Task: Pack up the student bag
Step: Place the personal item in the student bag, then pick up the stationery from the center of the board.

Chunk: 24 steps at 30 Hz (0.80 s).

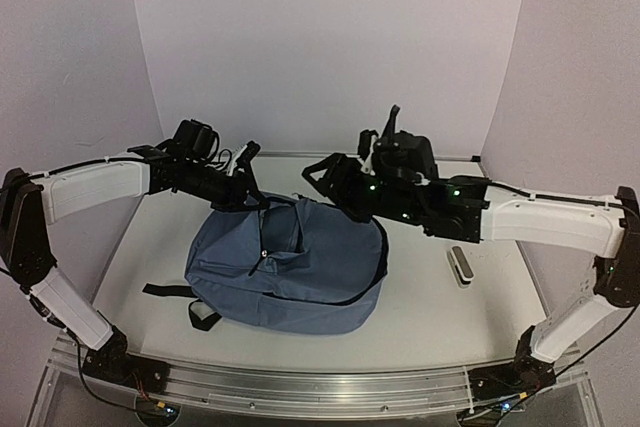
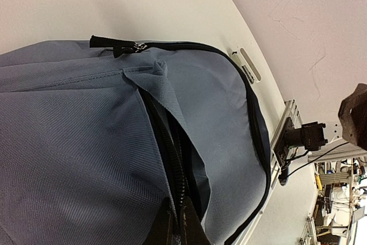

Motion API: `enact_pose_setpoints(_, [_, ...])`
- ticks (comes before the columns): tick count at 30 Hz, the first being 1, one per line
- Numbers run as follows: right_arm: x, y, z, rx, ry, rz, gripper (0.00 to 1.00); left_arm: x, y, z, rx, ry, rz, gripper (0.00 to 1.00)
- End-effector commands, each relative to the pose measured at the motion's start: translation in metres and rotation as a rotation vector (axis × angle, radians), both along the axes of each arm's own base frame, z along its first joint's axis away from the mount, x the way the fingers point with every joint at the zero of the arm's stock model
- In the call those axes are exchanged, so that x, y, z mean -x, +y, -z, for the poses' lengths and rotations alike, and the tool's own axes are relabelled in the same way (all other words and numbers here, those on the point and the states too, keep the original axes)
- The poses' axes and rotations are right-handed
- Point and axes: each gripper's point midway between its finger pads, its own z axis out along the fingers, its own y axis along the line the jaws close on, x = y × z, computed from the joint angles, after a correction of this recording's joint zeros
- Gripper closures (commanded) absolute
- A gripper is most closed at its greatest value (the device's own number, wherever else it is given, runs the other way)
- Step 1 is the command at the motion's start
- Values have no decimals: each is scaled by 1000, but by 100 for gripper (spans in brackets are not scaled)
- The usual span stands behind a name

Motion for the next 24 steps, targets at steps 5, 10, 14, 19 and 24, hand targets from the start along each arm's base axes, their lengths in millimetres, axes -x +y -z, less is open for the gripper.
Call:
enact_pose_setpoints(5, [-20,-113,57,370,39,149,26,-5,2,-30,24,-118,0,100])
enact_pose_setpoints(10, [-38,-182,89,505,101,235,15,-5,-1,-24,23,-98,12,100])
enact_pose_setpoints(14, [-48,-241,127,606,215,323,7,-4,-3,-22,28,-85,23,100])
enact_pose_setpoints(19, [-52,-294,165,630,342,395,4,-4,-4,-22,33,-75,31,100])
enact_pose_setpoints(24, [-43,-334,204,625,489,443,2,-2,-5,-24,41,-72,40,100])
